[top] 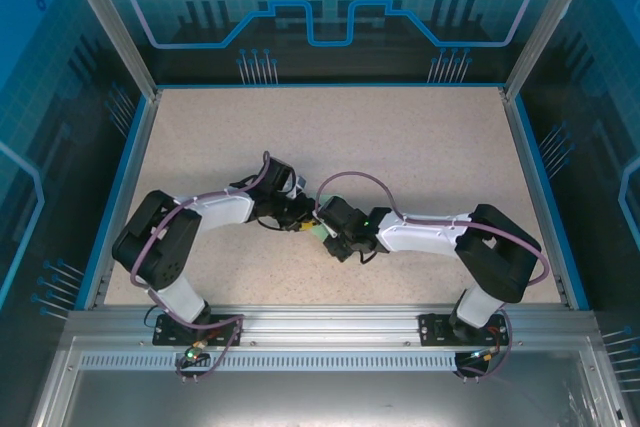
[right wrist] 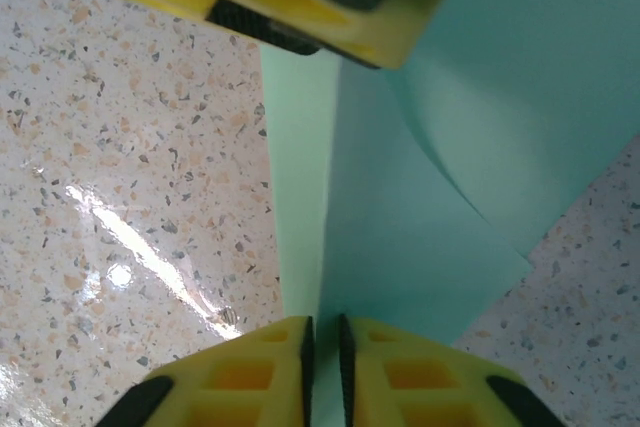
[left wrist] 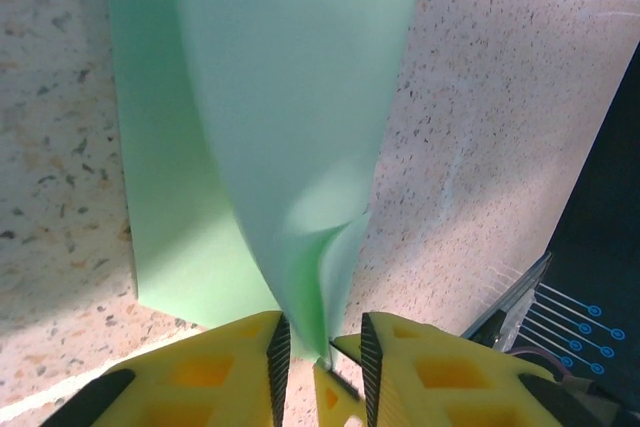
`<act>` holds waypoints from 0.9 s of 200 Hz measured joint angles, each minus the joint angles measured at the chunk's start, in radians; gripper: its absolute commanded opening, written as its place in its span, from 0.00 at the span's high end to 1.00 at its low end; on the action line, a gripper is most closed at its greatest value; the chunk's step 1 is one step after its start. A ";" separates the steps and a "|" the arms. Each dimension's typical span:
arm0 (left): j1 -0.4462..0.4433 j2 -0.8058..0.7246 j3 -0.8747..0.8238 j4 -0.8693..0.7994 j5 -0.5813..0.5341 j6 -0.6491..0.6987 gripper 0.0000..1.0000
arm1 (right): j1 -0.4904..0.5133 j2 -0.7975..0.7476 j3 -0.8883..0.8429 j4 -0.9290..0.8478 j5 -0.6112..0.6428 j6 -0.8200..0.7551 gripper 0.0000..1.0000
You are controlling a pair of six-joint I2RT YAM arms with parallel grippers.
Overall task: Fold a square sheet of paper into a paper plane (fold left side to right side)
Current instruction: Fourth fold the wing at the center of the table.
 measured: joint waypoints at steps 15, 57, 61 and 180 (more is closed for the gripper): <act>0.005 -0.011 0.000 -0.014 -0.004 0.001 0.67 | 0.000 0.000 0.000 0.000 0.003 0.001 0.92; 0.024 -0.044 0.000 -0.075 -0.030 0.010 0.48 | -0.001 0.000 0.000 0.001 0.002 0.007 0.98; 0.027 -0.049 -0.001 -0.082 -0.035 0.016 0.46 | -0.002 0.000 0.000 0.002 0.003 0.010 0.98; 0.095 -0.214 -0.118 -0.069 -0.036 0.002 0.63 | -0.074 -0.088 -0.126 0.068 -0.180 0.012 1.00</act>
